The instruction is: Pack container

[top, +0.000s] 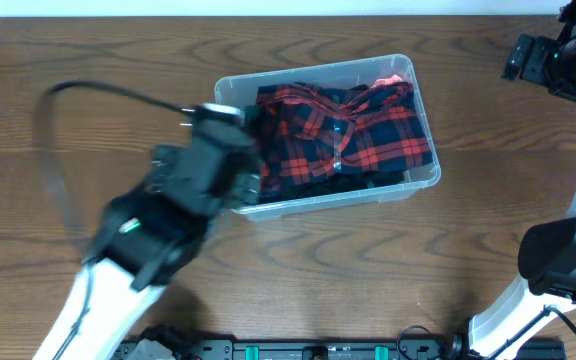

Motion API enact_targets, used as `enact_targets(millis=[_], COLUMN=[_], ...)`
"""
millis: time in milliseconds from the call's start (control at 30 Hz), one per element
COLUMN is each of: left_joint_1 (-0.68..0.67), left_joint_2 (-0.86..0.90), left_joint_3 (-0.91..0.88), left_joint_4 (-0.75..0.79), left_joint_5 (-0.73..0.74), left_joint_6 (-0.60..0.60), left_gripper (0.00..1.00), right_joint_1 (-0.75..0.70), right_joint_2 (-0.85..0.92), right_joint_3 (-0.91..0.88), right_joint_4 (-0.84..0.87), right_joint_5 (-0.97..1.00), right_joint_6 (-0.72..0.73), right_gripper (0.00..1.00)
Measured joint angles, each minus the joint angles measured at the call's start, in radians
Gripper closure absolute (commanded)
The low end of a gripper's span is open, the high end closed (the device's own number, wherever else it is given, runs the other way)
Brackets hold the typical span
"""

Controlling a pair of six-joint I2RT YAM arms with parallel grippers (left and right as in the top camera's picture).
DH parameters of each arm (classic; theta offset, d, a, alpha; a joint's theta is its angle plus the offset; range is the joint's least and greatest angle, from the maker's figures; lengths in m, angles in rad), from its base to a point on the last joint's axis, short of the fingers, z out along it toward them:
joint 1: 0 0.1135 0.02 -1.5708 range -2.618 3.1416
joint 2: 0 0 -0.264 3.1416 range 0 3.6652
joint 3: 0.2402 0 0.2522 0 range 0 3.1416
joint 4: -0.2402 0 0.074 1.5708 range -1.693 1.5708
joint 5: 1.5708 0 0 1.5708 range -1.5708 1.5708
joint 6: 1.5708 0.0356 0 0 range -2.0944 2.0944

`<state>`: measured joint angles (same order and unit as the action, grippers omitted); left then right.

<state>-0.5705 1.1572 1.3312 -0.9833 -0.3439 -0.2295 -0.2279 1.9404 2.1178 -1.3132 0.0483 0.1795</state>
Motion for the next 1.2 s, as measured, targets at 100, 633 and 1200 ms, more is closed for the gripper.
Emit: enact_targets(millis=[100,633,1200], left_joint_1=[0.106,0.544,0.583], left_joint_2=[-0.106,-0.662,-1.012], left_joint_3=[-0.034,-0.725,-1.269], left_joint_4=[0.074,0.742,1.087], left_joint_5=[0.025,0.476,0.499], left_joint_6=[0.023,0.387,0.285], left_gripper=[0.02,0.02,0.02], right_joint_1=[0.0,0.0,0.0], right_joint_2=[0.0,0.0,0.0], right_joint_3=[0.0,0.0,0.0], right_joint_4=[0.0,0.0,0.0], right_joint_5=[0.0,0.0,0.0], right_joint_6=[0.0,0.0,0.0], right_gripper=[0.01,0.01,0.01])
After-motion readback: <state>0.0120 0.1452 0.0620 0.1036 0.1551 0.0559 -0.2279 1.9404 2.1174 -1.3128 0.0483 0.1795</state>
